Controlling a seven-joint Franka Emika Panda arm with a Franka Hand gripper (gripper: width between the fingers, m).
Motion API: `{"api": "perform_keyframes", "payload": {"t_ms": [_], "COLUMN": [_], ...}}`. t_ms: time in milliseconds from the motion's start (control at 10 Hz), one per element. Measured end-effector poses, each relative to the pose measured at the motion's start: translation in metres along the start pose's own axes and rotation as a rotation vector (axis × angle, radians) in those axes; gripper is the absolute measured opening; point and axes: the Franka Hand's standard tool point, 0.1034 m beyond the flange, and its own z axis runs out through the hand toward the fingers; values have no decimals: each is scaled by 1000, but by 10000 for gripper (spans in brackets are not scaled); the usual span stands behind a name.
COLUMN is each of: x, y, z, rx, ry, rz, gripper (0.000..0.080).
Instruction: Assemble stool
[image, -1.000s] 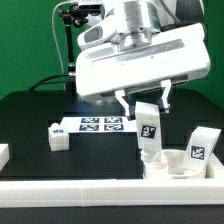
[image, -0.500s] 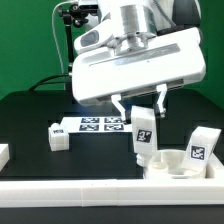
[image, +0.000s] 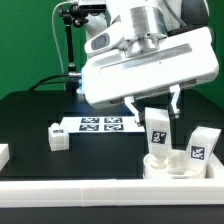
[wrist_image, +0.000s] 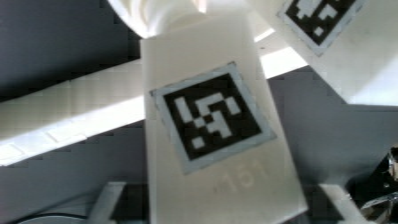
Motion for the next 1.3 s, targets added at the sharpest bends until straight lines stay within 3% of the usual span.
{"api": "perform_keyframes", "payload": {"t_ms": [600, 1300], "x": [3, -9], "y": [-1, 1], "z": [4, 9], "rx": [3, 1], "ry": [1, 0], "rz": [2, -4], "gripper": [330, 330]}}
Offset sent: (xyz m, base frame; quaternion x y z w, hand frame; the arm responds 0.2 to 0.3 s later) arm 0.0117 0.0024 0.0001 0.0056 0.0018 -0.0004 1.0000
